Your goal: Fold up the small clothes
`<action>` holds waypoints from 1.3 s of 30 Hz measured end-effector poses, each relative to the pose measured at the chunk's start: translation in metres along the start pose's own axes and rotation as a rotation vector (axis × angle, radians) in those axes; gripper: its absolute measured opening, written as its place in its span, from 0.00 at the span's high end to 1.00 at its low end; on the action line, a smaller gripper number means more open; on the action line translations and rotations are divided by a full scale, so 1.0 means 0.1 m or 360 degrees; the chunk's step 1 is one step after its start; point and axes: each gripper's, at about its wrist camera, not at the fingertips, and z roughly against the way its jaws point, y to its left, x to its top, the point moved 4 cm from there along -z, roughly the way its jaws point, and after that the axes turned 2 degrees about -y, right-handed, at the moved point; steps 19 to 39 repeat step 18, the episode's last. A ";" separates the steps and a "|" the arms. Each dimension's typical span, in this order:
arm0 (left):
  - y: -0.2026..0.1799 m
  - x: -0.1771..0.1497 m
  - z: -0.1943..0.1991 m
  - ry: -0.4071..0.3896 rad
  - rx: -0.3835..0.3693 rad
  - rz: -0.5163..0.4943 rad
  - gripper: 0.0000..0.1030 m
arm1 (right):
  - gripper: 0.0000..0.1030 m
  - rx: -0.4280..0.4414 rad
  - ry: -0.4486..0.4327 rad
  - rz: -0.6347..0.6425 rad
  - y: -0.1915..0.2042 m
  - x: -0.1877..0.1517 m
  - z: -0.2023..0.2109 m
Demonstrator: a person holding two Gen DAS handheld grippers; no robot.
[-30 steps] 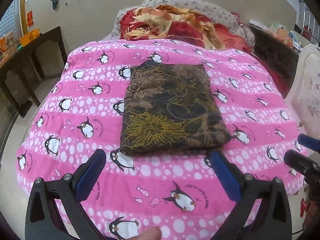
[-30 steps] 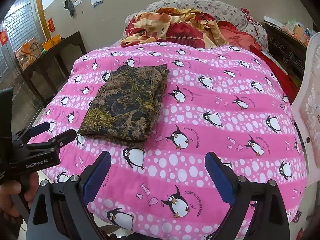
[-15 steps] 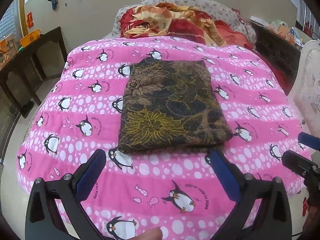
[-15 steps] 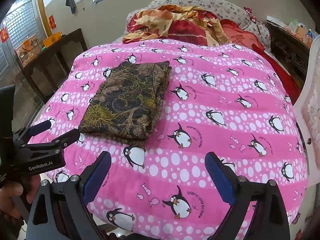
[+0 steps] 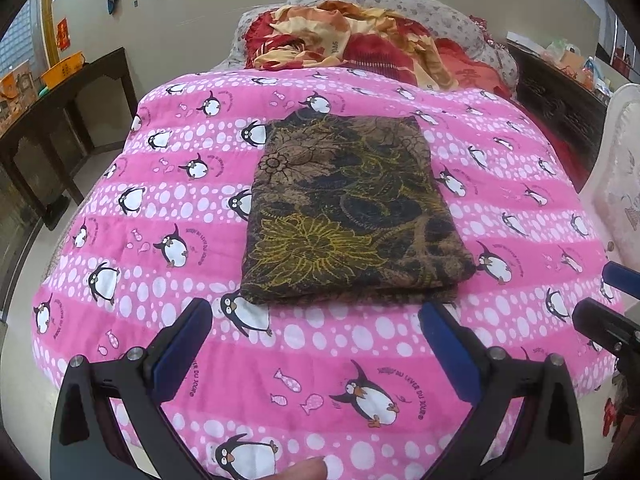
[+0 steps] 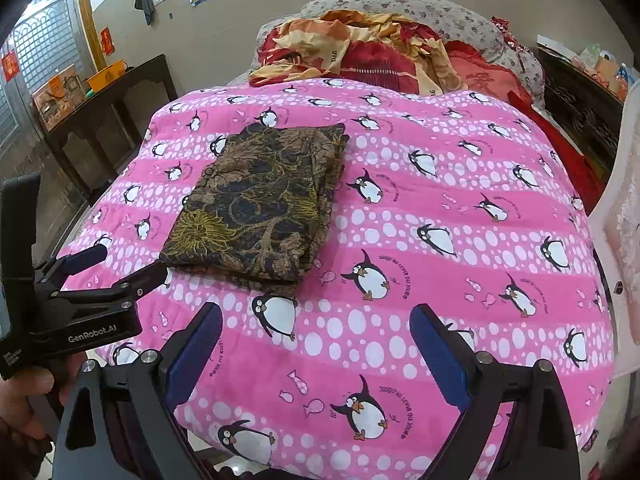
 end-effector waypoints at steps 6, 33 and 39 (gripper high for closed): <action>0.01 -0.01 -0.03 0.0012 0.0004 0.0013 0.00 | 0.06 0.0001 0.0004 0.0003 0.02 0.00 -0.01; 0.00 -0.04 -0.02 0.0002 0.0007 0.0029 0.00 | 0.06 0.0013 0.0014 -0.0007 0.02 -0.04 -0.04; 0.00 -0.04 -0.02 0.0002 0.0007 0.0029 0.00 | 0.06 0.0013 0.0014 -0.0007 0.02 -0.04 -0.04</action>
